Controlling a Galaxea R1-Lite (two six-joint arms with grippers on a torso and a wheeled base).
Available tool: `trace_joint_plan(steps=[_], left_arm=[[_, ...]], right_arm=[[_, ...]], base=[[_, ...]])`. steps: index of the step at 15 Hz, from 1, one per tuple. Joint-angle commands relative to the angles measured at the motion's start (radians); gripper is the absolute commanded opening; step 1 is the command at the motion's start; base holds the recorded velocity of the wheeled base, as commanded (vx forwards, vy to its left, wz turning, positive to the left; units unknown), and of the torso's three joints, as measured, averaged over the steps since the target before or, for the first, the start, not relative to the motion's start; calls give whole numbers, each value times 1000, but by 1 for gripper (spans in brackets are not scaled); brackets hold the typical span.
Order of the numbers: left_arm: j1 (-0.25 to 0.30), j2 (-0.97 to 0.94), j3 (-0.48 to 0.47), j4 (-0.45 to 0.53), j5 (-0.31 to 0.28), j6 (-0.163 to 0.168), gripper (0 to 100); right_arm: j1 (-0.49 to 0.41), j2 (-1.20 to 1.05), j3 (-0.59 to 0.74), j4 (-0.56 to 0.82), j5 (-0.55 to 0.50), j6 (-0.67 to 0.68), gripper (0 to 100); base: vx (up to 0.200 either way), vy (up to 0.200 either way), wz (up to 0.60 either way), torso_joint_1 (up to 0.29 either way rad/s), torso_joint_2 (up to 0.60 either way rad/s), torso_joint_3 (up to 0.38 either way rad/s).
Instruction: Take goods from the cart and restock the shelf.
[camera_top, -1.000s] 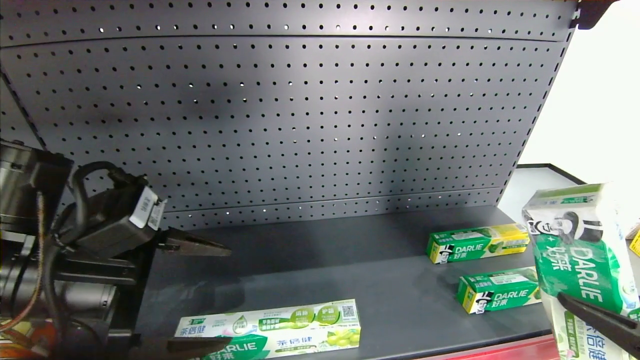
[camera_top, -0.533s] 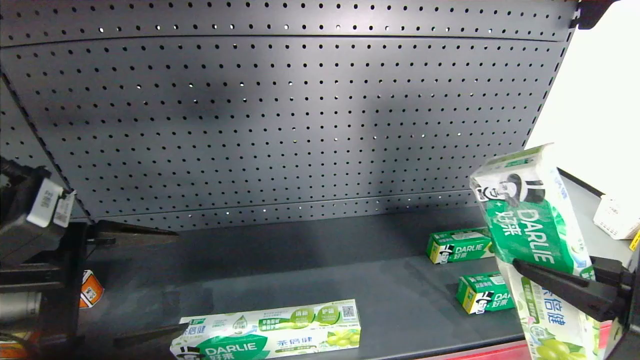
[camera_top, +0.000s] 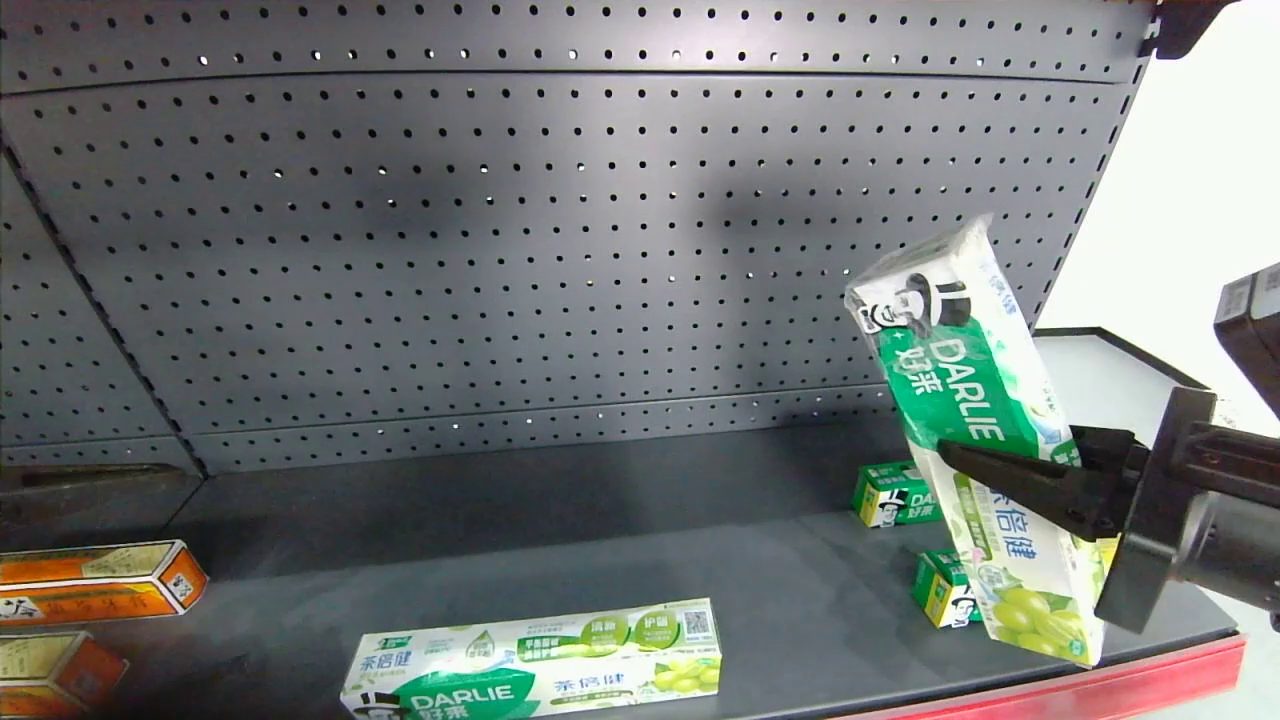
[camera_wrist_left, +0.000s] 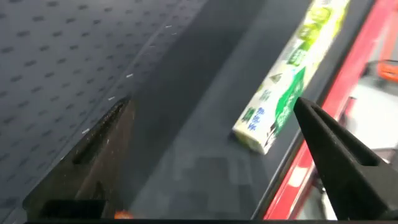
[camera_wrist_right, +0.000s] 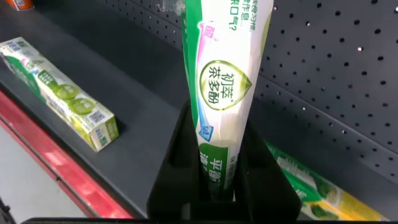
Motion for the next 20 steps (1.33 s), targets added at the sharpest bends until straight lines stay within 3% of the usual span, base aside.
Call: trace_joint_plan(steps=[1,2,4,5,9,12,14,15,16,18,19,20], left_arm=[[55,-107,42,0,-2,0,100],[64,-144,56,1,-2,-3,100],[71,-179,63,0,0,-42,100],[96,-208,66,0,0,-42,100],[104,-244,88,0,-2,-52,100],[104,-271,171,-8,-2,-49,100],[104,-428,273,-3,4,-71,100],[104,-506,324,-3,19,-121,100],[104,-540,346,-2,32,-144,100],[116,-638,412,-6,65,-278,100],[130,-739,419,-8,96,-433,100],[130,-799,428,0,108,-502,100]], right_arm=[[2,31,-6,-10,1,-1,0],[1,23,3,-11,-1,-1,0],[-1,14,10,-11,-1,-1,0],[-1,12,13,-13,-1,-1,0],[-2,6,13,-13,-1,-1,0],[-2,6,2,-13,-4,-3,0],[-5,-11,8,-10,-4,-3,0],[-5,-14,13,-10,-6,-3,0],[-5,-14,11,-10,-6,-3,0],[-4,-8,5,-11,-6,-3,0],[-5,-9,3,-11,-6,-3,0],[-5,-9,3,-11,-6,-3,0]], base=[[0,0,0,0,0,0],[0,0,0,0,0,0],[0,0,0,0,0,0],[0,0,0,0,0,0],[0,0,0,0,0,0],[0,0,0,0,0,0],[0,0,0,0,0,0],[0,0,0,0,0,0],[0,0,0,0,0,0],[0,0,0,0,0,0],[0,0,0,0,0,0],[0,0,0,0,0,0]])
